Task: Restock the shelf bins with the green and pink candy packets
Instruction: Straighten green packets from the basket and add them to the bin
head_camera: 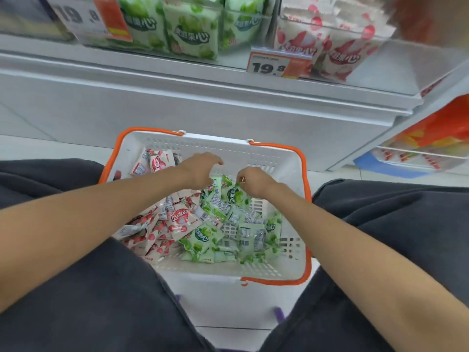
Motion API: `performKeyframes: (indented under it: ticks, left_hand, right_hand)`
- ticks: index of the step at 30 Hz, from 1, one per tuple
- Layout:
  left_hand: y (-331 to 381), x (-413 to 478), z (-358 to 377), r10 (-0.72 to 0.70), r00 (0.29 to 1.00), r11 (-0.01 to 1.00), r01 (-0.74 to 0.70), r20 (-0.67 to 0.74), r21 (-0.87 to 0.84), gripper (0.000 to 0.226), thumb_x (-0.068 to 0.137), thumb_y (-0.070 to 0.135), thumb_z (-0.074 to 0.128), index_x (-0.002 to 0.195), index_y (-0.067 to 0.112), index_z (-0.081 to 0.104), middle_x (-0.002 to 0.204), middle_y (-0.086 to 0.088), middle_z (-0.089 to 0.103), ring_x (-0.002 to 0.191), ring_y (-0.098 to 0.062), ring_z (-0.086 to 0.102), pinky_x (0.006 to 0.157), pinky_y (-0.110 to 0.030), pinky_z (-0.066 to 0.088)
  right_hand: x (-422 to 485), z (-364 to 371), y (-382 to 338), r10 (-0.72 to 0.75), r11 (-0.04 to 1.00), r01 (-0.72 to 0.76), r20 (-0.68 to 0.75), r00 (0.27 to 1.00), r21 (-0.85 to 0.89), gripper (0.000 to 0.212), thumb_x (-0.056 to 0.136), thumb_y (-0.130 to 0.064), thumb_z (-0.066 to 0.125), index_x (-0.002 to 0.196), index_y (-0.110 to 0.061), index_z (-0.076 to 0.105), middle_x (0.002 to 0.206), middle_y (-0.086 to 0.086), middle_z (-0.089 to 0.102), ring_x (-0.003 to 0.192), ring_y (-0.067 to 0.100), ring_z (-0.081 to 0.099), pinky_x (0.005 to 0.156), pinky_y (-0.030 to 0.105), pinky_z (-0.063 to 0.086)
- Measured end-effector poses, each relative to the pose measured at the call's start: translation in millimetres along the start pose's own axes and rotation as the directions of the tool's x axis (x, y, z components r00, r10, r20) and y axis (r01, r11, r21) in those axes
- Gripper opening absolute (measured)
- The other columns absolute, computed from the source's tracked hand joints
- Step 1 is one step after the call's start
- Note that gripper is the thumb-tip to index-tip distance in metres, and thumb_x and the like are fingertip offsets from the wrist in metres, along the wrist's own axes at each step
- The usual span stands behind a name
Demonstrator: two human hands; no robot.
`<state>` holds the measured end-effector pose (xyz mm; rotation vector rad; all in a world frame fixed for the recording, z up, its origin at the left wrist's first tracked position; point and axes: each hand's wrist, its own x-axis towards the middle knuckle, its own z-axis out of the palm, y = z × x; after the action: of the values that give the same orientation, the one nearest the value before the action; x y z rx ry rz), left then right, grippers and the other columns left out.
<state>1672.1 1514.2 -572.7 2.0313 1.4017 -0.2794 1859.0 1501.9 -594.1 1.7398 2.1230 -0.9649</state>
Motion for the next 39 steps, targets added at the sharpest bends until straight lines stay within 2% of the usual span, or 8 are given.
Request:
performKeyframes:
  ticks: [4,8,13,17,21,25,30,39]
  left_hand:
    - [22,-5,-22,0.095,0.995,0.995,-0.095,0.001,0.002,0.069,0.084,0.034,0.074,0.145,0.019,0.043,0.148,-0.006,0.046,0.133,-0.028,0.043,0.109,-0.044,0.035]
    - [31,-19,-57,0.155,0.974,0.975,-0.177,-0.163,-0.131,0.026,0.083,0.036,0.075,0.079,0.013,0.064,0.072,0.003,0.061,0.073,-0.020,0.054,0.066,-0.030,0.035]
    - [36,-34,-99,0.095,0.930,0.878,-0.247,-0.355,-0.411,0.025,0.082,0.031,0.078,0.068,0.011,0.072,0.063,-0.002,0.066,0.055,-0.010,0.055,0.057,-0.025,0.041]
    - [45,-43,-119,0.094,0.872,0.802,-0.352,-0.481,-0.482,0.017,0.080,0.026,0.080,0.071,0.012,0.075,0.057,-0.001,0.058,0.048,-0.004,0.041,0.049,-0.024,0.031]
    - [54,-47,-146,0.026,0.681,0.807,-0.446,-0.732,-0.387,0.026,0.081,0.041,0.076,0.099,0.023,0.071,0.091,0.001,0.071,0.083,-0.014,0.062,0.072,-0.030,0.045]
    - [37,-50,-181,0.112,0.479,0.992,-0.098,-0.871,0.074,0.064,0.097,0.052,0.047,0.148,0.016,0.036,0.154,-0.003,0.036,0.141,-0.024,0.031,0.112,-0.044,0.026]
    - [9,-40,-188,0.171,0.653,0.910,0.182,-0.738,0.372,0.072,0.098,0.059,0.024,0.156,0.017,0.011,0.162,-0.002,0.019,0.149,-0.021,0.015,0.118,-0.048,0.012]
    - [15,-33,-183,0.147,0.615,0.897,0.247,-0.775,0.366,0.075,0.098,0.059,0.030,0.156,0.014,0.013,0.160,-0.005,0.022,0.148,-0.023,0.017,0.117,-0.052,0.014]
  right_hand:
    - [-35,-76,-31,-0.187,0.981,0.182,-0.054,0.981,-0.073,0.018,0.090,-0.012,0.061,0.103,-0.008,0.073,0.096,0.002,0.068,0.084,0.018,0.059,0.075,0.024,0.044]
    - [-58,-132,-45,-0.196,0.978,0.206,-0.190,0.962,0.035,0.015,0.085,-0.013,0.068,0.097,-0.012,0.077,0.094,0.002,0.074,0.082,0.013,0.064,0.067,0.020,0.048]
    - [-79,-182,-41,-0.090,0.850,0.199,-0.237,0.967,0.489,0.022,0.081,-0.013,0.078,0.101,-0.015,0.070,0.097,0.006,0.072,0.083,0.011,0.067,0.080,0.028,0.054]
    - [-85,-210,-47,-0.110,0.910,0.193,-0.234,0.966,0.367,0.033,0.077,-0.005,0.079,0.108,-0.007,0.070,0.095,0.002,0.074,0.082,0.004,0.068,0.083,0.023,0.055]
    - [-96,-260,-70,-0.196,0.968,0.247,-0.461,0.866,0.052,0.016,0.078,-0.015,0.079,0.083,-0.003,0.069,0.065,0.006,0.059,0.055,0.002,0.047,0.058,0.025,0.040]
    - [-104,-316,-99,-0.326,0.941,0.309,-0.618,0.716,-0.138,0.009,0.082,-0.015,0.073,0.084,-0.006,0.069,0.080,0.009,0.067,0.071,0.015,0.058,0.068,0.036,0.049]
    - [-80,-346,-121,-0.451,0.839,0.137,-0.531,0.717,-0.527,0.024,0.084,-0.013,0.067,0.101,0.004,0.065,0.103,0.022,0.067,0.095,0.036,0.061,0.084,0.047,0.049]
    - [-21,-323,-134,-0.298,0.766,-0.008,-0.367,0.881,-0.642,0.017,0.084,-0.002,0.062,0.100,0.003,0.065,0.099,0.018,0.067,0.092,0.036,0.063,0.079,0.045,0.056]
